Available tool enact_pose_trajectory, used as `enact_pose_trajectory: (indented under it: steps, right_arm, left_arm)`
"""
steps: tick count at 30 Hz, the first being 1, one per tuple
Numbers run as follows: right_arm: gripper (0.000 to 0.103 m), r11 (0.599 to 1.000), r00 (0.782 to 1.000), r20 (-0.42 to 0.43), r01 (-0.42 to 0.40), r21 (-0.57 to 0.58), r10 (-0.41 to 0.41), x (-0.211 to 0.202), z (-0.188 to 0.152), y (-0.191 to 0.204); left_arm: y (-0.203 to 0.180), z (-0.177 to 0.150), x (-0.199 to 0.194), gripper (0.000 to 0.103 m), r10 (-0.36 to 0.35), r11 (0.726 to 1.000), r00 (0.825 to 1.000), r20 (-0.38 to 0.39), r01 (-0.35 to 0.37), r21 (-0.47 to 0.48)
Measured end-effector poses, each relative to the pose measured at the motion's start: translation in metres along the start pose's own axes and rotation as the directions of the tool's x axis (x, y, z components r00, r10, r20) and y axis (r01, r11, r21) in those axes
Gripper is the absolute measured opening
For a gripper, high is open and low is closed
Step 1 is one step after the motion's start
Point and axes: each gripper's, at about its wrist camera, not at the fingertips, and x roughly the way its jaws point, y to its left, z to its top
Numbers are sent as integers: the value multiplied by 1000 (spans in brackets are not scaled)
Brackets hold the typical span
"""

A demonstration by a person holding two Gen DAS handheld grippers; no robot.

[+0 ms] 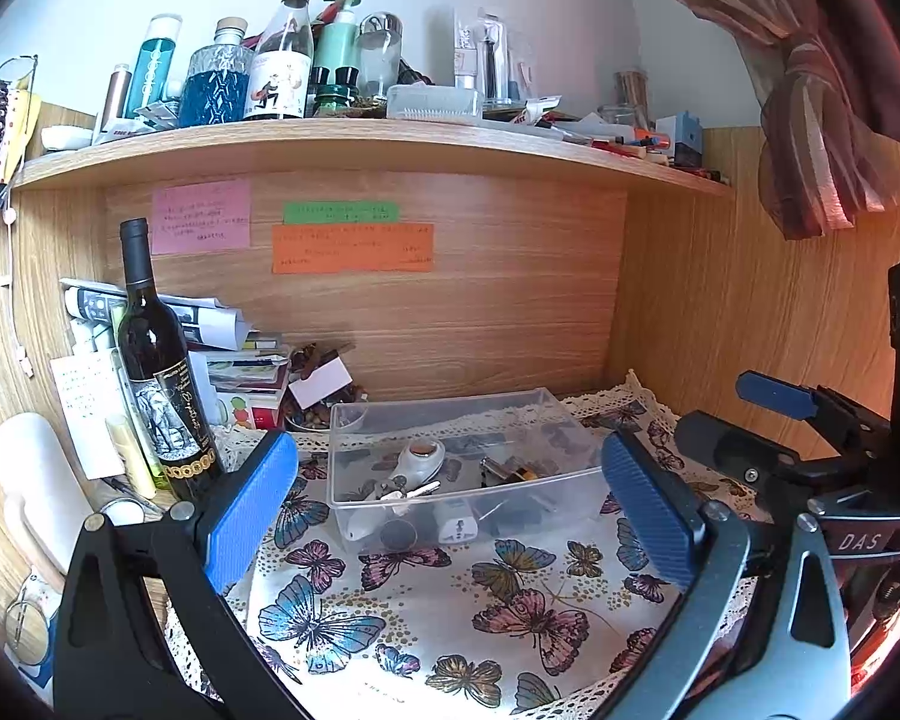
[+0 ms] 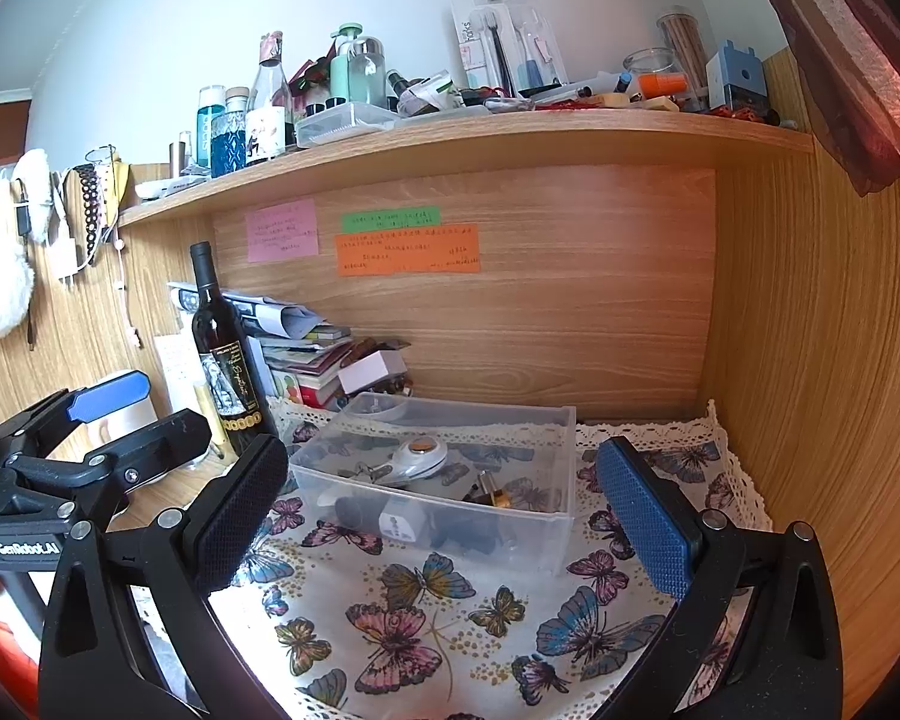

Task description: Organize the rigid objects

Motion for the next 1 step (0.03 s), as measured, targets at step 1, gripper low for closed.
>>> enact_pose_trajectory:
  steps: [1]
  right_arm:
    - [103,1000,1000,-1,0,-1,0,0,0,0]
  left_arm:
    - [1,0,0,103,0,1000,1000,0,0,0]
